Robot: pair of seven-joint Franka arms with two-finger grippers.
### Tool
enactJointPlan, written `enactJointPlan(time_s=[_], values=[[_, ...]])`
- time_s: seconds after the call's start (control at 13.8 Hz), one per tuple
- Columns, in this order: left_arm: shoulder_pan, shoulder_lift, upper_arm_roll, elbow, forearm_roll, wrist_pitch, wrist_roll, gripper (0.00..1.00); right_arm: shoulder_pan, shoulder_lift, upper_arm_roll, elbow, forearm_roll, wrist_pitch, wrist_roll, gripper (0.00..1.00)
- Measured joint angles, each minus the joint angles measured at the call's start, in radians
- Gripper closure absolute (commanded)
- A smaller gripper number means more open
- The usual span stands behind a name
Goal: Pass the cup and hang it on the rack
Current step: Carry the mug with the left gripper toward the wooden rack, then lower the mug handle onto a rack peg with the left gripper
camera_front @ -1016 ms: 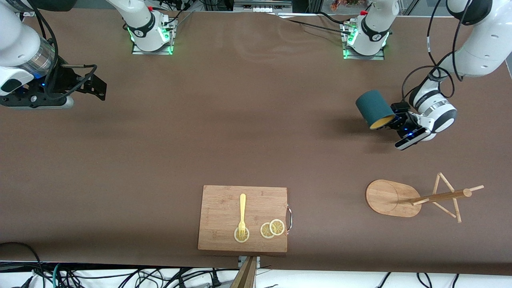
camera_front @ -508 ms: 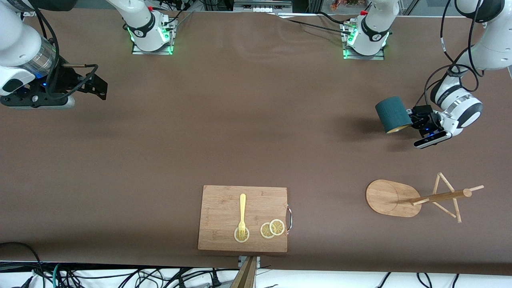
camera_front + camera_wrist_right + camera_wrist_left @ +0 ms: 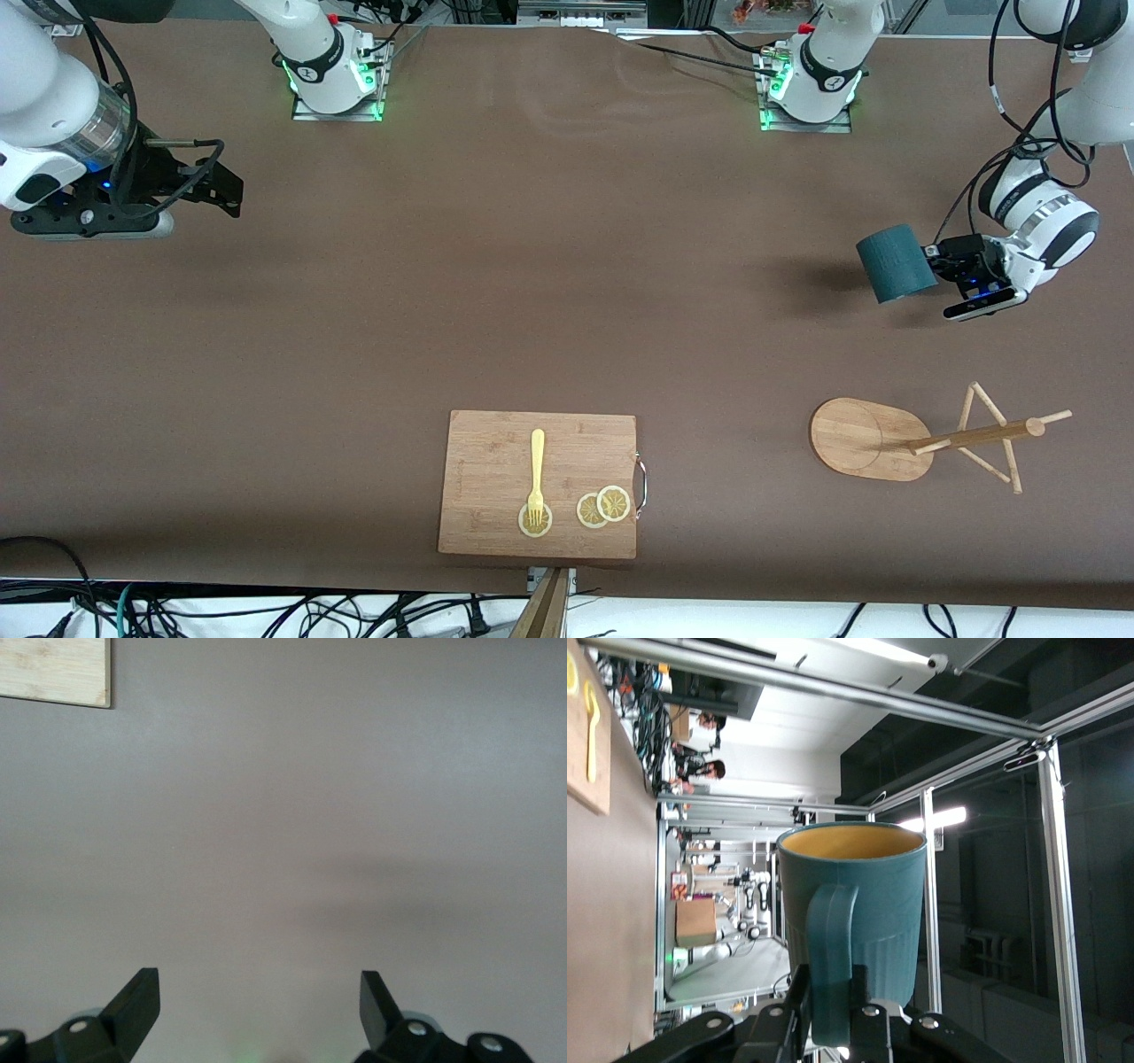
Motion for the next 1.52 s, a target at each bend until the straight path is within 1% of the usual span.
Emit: enactJointPlan(time_s=[0.15, 0.22, 0.29, 0.44, 0.51, 0.58, 0.8, 1.09, 1.23, 1.52], values=[[0.003, 0.0, 0.001, 0.021, -0.045, 0.009, -0.003, 1.0, 0.0, 0.0, 0.0, 0.001, 0.001, 0.019, 0.0, 0.0], [0.003, 0.0, 0.001, 0.034, -0.07, 0.024, -0.009, 1.0, 0.0, 0.0, -0.002, 0.001, 0.017, 0.044, 0.001, 0.0], [0.001, 0.0, -0.001, 0.045, -0.092, 0.048, -0.018, 1.0, -0.001, 0.0, -0.012, 0.002, 0.062, 0.065, 0.003, 0.0], [-0.002, 0.0, -0.005, 0.074, -0.119, 0.09, -0.064, 1.0, -0.003, 0.0, -0.064, 0.003, 0.171, 0.078, 0.0, 0.0], [-0.003, 0.0, -0.005, 0.089, -0.132, 0.096, -0.1, 1.0, -0.005, 0.0, -0.091, 0.003, 0.198, 0.078, -0.008, 0.0], [-0.004, 0.0, -0.005, 0.1, -0.146, 0.099, -0.136, 1.0, -0.006, 0.0, -0.107, 0.003, 0.206, 0.078, -0.013, 0.0], [-0.004, 0.003, -0.005, 0.124, -0.181, 0.123, -0.216, 1.0, -0.003, 0.0, -0.102, 0.006, 0.199, 0.078, -0.014, 0.0], [-0.004, 0.027, -0.005, 0.192, -0.188, 0.195, -0.265, 1.0, -0.001, 0.0, -0.086, 0.006, 0.123, 0.078, -0.014, 0.0], [-0.006, 0.032, -0.006, 0.219, -0.219, 0.229, -0.295, 1.0, 0.003, 0.0, -0.081, 0.006, 0.099, 0.078, -0.014, 0.0], [-0.022, 0.052, -0.008, 0.233, -0.259, 0.252, -0.307, 1.0, 0.012, 0.0, -0.08, 0.008, 0.091, 0.08, -0.013, 0.0]])
